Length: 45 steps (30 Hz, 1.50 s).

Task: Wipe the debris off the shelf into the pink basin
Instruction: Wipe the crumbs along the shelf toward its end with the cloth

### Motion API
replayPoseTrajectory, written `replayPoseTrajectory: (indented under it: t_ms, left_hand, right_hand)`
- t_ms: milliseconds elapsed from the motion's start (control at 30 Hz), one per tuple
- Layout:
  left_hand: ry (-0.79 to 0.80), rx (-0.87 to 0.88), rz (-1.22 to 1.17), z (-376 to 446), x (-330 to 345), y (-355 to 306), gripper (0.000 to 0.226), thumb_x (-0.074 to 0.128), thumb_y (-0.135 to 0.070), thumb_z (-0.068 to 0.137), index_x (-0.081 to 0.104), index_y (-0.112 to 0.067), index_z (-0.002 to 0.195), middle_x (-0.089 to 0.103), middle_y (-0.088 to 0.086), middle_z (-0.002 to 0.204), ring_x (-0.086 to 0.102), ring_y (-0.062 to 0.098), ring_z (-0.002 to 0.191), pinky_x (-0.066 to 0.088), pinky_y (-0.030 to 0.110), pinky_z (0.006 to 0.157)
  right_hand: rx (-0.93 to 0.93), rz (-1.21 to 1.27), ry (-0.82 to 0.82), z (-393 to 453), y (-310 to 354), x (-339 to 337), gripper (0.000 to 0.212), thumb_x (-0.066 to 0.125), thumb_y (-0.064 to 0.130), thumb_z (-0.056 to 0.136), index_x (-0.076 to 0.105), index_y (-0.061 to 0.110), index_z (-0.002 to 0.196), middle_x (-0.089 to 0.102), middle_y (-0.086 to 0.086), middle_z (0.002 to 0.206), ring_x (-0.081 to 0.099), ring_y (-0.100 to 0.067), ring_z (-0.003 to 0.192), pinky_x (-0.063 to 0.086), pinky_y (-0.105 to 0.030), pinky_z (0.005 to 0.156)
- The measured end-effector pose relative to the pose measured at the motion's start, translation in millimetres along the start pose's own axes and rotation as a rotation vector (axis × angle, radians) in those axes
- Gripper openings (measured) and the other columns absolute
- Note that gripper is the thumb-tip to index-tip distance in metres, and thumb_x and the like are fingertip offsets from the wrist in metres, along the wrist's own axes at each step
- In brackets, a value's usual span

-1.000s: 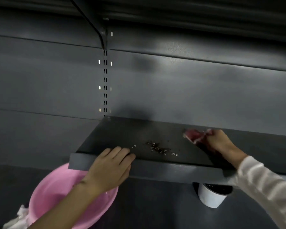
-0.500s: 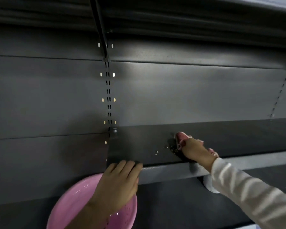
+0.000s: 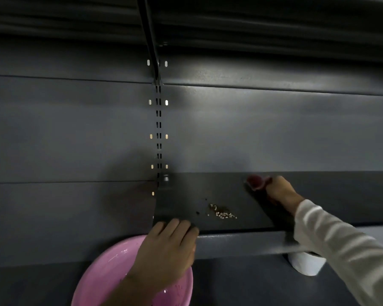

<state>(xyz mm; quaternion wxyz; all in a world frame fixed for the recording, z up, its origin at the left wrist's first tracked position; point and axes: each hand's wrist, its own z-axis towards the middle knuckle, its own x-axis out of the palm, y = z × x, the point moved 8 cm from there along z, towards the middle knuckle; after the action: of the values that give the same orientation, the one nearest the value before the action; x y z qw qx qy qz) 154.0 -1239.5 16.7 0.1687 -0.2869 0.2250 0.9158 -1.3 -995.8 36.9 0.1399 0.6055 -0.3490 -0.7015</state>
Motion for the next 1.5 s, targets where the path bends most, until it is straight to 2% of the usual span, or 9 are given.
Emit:
replayPoseTrajectory:
  t_ms: [267,367,567,733,900,1133,1233,1333,1500]
  left_hand:
    - [-0.072,0.003,0.047,-1,2,-1,0.029,0.047,-0.029,0.073,0.073,-0.019,0.082,0.07,0.0,0.079,0.044,0.017,0.082,0.033,0.028,0.066]
    - [-0.082,0.009,0.054,-2,2,-2,0.027,0.046,-0.029,0.074,0.064,-0.019,0.092,0.071,-0.001,0.08,0.044,0.017,0.083,0.034,0.028,0.067]
    - [-0.113,0.025,0.06,-2,1,-2,0.028,0.043,-0.026,0.081,0.067,-0.017,0.091,0.072,0.001,0.082,0.045,0.018,0.084,0.035,0.03,0.068]
    - [-0.08,0.02,0.043,-3,3,-1,0.026,0.047,-0.028,0.073,0.049,-0.018,0.098,0.072,-0.001,0.082,0.044,0.016,0.083,0.035,0.028,0.068]
    - [-0.076,-0.008,0.033,-2,3,0,0.025,0.047,-0.029,0.072,0.051,-0.02,0.095,0.07,-0.002,0.079,0.044,0.016,0.08,0.034,0.028,0.066]
    - [-0.062,0.018,0.044,-3,1,-2,0.026,0.046,-0.03,0.074,0.049,-0.018,0.097,0.071,-0.001,0.081,0.044,0.017,0.083,0.034,0.028,0.067]
    - [-0.05,0.014,0.057,-4,2,-2,0.027,0.046,-0.031,0.073,0.048,-0.019,0.097,0.07,-0.001,0.08,0.044,0.017,0.082,0.033,0.029,0.066]
    - [-0.043,0.013,0.059,-4,0,-1,0.028,0.046,-0.03,0.074,0.049,-0.018,0.099,0.069,-0.002,0.079,0.044,0.016,0.081,0.033,0.029,0.065]
    - [-0.022,0.033,0.023,-8,-8,5,0.027,0.045,-0.03,0.078,0.051,-0.018,0.101,0.066,-0.002,0.077,0.056,0.016,0.07,0.034,0.027,0.063]
  right_hand:
    - [-0.254,-0.122,0.211,7,63,64,0.033,0.043,0.022,0.092,0.065,0.004,0.11,0.064,-0.019,0.12,0.059,-0.03,0.113,0.043,-0.029,0.092]
    - [-0.39,-0.121,0.315,-12,75,81,0.027,0.044,0.011,0.089,0.07,0.008,0.091,0.07,-0.01,0.088,0.064,-0.023,0.09,0.041,-0.021,0.07]
    - [-0.613,0.048,0.525,-42,85,84,0.04,0.042,-0.01,0.082,0.069,0.005,0.107,0.071,-0.017,0.108,0.068,-0.024,0.092,0.052,-0.033,0.088]
    - [-0.394,0.224,0.332,7,84,71,0.039,0.032,-0.009,0.089,0.069,0.003,0.09,0.06,-0.005,0.043,0.049,-0.006,0.031,0.04,-0.018,0.036]
    - [-0.492,-0.047,0.409,-3,106,109,0.03,0.045,0.011,0.087,0.074,0.014,0.089,0.073,-0.011,0.089,0.065,-0.024,0.091,0.051,-0.028,0.081]
    - [-0.706,-0.063,0.546,-55,111,110,0.033,0.046,-0.004,0.082,0.069,-0.001,0.106,0.071,-0.018,0.109,0.066,-0.028,0.104,0.047,-0.041,0.1]
    - [-0.756,-0.028,0.613,-64,110,94,0.033,0.044,-0.011,0.082,0.069,-0.005,0.102,0.073,-0.02,0.088,0.072,-0.016,0.073,0.058,-0.027,0.07]
    - [-0.63,0.177,0.507,-37,97,57,0.043,0.039,-0.01,0.088,0.07,0.02,0.088,0.056,0.002,0.038,0.043,0.0,0.026,0.032,-0.009,0.029]
    - [-0.446,0.194,0.215,-2,25,-7,0.041,0.04,-0.011,0.088,0.07,0.016,0.083,0.067,-0.012,0.073,0.057,-0.021,0.071,0.041,-0.013,0.05]
